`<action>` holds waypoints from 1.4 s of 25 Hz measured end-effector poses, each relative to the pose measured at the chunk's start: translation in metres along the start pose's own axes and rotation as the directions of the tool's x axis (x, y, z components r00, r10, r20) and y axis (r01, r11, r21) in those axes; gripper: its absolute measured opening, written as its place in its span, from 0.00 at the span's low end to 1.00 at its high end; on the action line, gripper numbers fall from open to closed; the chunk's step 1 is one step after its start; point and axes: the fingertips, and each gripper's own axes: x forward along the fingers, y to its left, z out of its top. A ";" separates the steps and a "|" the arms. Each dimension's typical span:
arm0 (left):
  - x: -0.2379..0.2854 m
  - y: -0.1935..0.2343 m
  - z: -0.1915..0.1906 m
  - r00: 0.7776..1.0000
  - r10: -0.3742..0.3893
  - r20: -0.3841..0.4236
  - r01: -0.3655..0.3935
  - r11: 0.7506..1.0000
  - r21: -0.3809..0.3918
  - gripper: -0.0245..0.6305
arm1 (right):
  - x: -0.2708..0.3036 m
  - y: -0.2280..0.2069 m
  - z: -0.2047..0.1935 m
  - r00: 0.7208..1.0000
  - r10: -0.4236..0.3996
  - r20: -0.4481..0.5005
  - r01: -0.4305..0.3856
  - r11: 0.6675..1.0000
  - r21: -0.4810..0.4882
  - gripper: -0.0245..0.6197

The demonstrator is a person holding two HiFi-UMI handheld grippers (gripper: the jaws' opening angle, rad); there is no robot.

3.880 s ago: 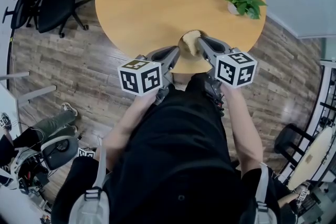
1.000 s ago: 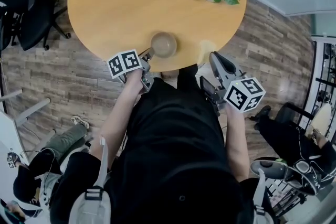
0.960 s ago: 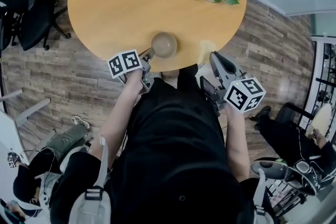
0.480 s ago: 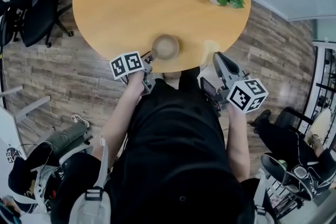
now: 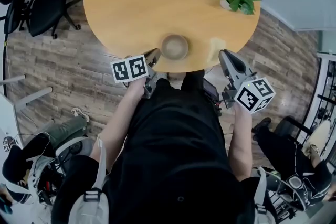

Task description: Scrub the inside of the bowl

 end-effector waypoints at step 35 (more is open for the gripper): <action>-0.066 -0.076 0.043 0.968 -0.219 0.121 0.158 0.911 0.381 0.05 | 0.025 0.037 0.002 0.998 0.060 -0.007 -0.061 0.987 -0.150 0.07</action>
